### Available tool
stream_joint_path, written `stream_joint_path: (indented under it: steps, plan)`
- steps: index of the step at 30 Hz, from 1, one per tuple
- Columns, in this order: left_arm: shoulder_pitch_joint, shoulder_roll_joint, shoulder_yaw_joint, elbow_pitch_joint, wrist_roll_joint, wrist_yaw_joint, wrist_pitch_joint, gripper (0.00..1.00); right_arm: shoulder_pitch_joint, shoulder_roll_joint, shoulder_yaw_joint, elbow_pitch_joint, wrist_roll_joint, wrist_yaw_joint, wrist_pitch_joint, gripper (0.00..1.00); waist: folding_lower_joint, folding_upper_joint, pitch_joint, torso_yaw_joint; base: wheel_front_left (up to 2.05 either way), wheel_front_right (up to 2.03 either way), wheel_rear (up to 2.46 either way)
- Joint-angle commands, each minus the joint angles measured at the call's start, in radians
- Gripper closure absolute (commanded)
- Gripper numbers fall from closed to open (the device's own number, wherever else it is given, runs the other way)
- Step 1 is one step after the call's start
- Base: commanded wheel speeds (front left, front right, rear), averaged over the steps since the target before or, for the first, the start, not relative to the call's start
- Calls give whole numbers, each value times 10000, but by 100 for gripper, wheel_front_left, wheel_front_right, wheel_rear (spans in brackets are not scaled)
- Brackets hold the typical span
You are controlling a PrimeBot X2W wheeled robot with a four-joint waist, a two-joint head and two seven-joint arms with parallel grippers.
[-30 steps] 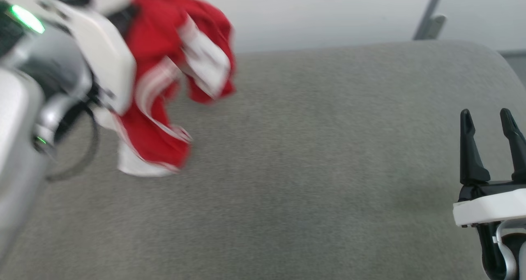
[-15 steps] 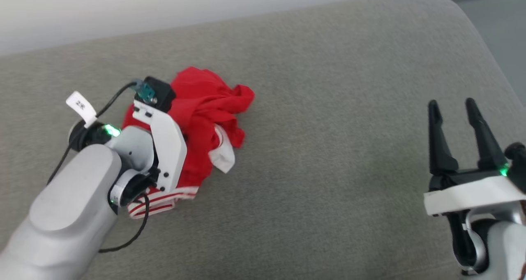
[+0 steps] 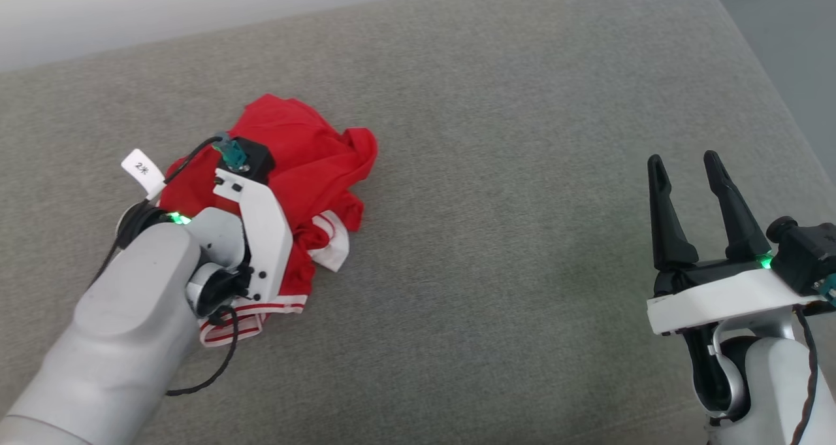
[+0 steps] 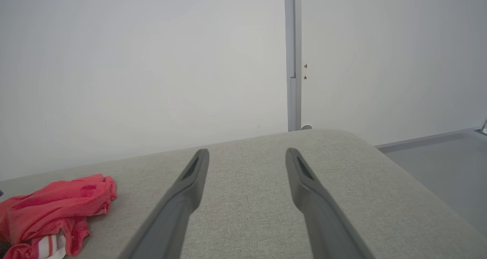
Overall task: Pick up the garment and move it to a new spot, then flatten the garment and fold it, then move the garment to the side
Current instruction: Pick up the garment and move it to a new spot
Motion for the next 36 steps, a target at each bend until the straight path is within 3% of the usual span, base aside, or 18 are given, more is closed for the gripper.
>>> stream_joint_path:
  steps: [1, 2, 3, 4, 12, 16, 25, 36]
  plan:
    - [98, -208, -171, 148, 26, -69, -182, 82, -26, -37, -32, 14, 41, -3, -68, 0, 0, -1, -100, 150, 0, 0, 0]
    - [-15, -226, -142, 126, 15, -81, -299, 66, -6, -72, -43, 33, 38, -3, -63, 0, 0, -1, -147, 227, 0, 0, 0]
    - [-103, -244, -94, 90, -56, -118, -408, 20, 12, -102, -68, 48, 28, -3, -60, 0, 0, -1, -204, 310, 0, 0, 0]
    - [-206, -219, -85, -6, -20, -153, -564, 0, 27, -127, -74, 55, 10, -3, -49, 0, 0, -1, -262, 391, 0, 0, 0]
    - [-37, 177, 181, -1136, -210, -250, -1685, 0, 323, -259, -195, -58, -91, -3, 152, 0, 0, -1, -983, 1120, 0, 0, 0]
    - [364, 610, 508, -2066, -134, -49, -2582, 0, 489, -356, -241, -110, -93, -3, 241, 0, 0, -1, -1318, 1459, 0, 0, 0]
    - [2188, 1512, 1525, -4076, -201, 781, -4960, 0, 909, -445, -324, -145, -157, -3, 339, 0, 0, -1, -1929, 2056, 0, 0, 0]
    - [5779, 2483, 2914, -6012, -212, 2253, -8134, 0, 1488, -420, -501, -30, -214, -3, 290, 0, 0, -1, -2446, 2459, 0, 0, 0]
